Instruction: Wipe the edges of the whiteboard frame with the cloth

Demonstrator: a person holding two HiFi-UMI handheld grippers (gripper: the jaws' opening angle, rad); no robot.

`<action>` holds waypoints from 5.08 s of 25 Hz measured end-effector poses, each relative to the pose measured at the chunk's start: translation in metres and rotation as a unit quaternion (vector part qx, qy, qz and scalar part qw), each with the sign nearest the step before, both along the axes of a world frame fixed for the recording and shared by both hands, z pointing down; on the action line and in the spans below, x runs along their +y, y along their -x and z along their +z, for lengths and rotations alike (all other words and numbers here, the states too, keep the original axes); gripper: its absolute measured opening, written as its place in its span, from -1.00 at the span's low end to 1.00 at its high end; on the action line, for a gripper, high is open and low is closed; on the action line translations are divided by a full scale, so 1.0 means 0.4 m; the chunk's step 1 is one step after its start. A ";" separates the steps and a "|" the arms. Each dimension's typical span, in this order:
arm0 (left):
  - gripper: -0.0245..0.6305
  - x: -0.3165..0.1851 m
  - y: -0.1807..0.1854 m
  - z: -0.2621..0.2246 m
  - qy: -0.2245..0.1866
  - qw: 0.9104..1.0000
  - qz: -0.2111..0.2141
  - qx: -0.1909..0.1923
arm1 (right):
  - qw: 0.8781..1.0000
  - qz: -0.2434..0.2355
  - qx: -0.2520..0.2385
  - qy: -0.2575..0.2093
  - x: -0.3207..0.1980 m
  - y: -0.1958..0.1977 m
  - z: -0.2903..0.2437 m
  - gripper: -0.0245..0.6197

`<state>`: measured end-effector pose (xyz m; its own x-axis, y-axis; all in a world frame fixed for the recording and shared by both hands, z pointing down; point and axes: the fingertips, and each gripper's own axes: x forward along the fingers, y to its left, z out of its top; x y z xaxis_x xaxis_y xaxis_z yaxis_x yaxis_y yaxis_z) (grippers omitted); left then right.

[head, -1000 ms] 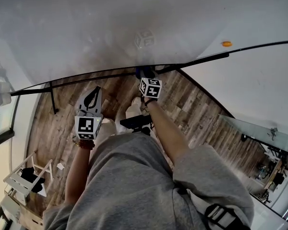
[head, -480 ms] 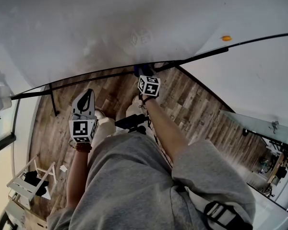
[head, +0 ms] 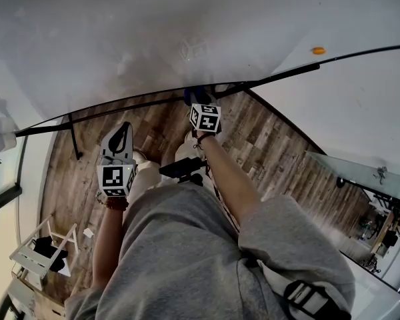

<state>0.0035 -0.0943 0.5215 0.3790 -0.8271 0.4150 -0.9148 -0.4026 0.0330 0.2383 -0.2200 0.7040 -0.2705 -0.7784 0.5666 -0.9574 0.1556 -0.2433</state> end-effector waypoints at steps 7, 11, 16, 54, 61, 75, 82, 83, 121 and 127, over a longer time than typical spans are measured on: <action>-0.86 0.002 0.013 -0.001 -0.006 1.000 -0.007 0.009 | 1.000 -0.006 0.002 0.002 0.006 0.035 0.003 -0.59; -0.86 0.013 0.030 0.009 -0.001 1.000 -0.013 0.009 | 1.000 -0.015 0.003 0.001 0.006 0.057 0.002 -0.59; -0.86 0.021 0.061 0.009 -0.002 1.000 -0.024 0.010 | 1.000 -0.022 0.001 0.001 0.006 0.092 0.004 -0.59; -0.86 0.068 0.262 0.026 -0.001 0.999 -0.041 0.007 | 1.000 -0.030 -0.004 -0.005 0.021 0.278 0.004 -0.59; -0.86 0.071 0.320 0.029 -0.002 0.999 -0.047 0.010 | 1.000 -0.026 -0.006 0.000 0.030 0.325 0.005 -0.59; -0.86 0.082 0.405 0.055 0.014 0.997 -0.070 0.025 | 1.000 -0.017 -0.002 0.004 0.035 0.376 0.002 -0.59; -0.86 0.077 0.415 0.039 0.003 0.995 -0.085 0.044 | 1.000 -0.008 -0.002 0.001 0.033 0.383 0.002 -0.59; -0.86 0.077 0.421 0.038 0.001 0.995 -0.087 0.043 | 1.000 -0.008 -0.003 -0.001 0.032 0.385 0.002 -0.59; -0.86 0.179 0.710 0.038 -0.011 0.988 -0.154 0.028 | 0.998 -0.053 -0.015 -0.007 0.061 0.666 -0.001 -0.59; -0.86 0.215 0.755 0.058 -0.006 0.987 -0.158 0.020 | 0.998 -0.065 -0.010 -0.019 0.070 0.715 0.001 -0.59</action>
